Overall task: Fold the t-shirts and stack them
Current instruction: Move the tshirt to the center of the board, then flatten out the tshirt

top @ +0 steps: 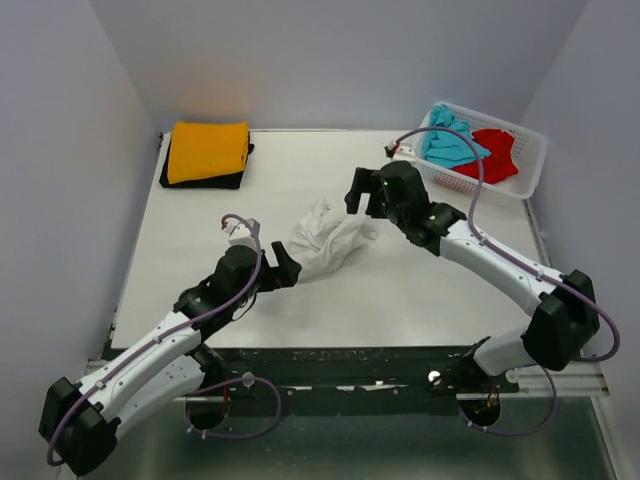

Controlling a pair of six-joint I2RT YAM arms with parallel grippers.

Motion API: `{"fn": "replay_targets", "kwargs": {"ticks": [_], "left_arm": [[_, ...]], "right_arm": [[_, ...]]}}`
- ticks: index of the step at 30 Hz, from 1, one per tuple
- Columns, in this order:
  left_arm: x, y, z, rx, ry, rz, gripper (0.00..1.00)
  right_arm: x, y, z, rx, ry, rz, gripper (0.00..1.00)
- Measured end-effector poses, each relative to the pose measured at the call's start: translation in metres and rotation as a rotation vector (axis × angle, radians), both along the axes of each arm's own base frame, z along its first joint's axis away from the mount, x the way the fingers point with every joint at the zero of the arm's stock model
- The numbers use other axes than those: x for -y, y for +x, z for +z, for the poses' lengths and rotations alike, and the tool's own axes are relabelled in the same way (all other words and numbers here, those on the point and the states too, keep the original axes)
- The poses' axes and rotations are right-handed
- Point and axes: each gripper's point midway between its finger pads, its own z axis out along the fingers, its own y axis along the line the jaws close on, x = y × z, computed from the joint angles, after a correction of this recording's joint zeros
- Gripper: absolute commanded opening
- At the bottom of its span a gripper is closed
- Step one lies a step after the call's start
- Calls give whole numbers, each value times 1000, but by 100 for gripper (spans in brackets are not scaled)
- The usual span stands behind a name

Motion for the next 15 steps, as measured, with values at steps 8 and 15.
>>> {"fn": "replay_targets", "kwargs": {"ticks": [8, 15], "left_arm": [[16, 19, -51, -144, -20, -49, 89], [29, 28, -84, -233, -37, -94, 76]], "right_arm": [[80, 27, -43, -82, -8, -232, 100], [68, 47, -92, -190, 25, -240, 96]]}}
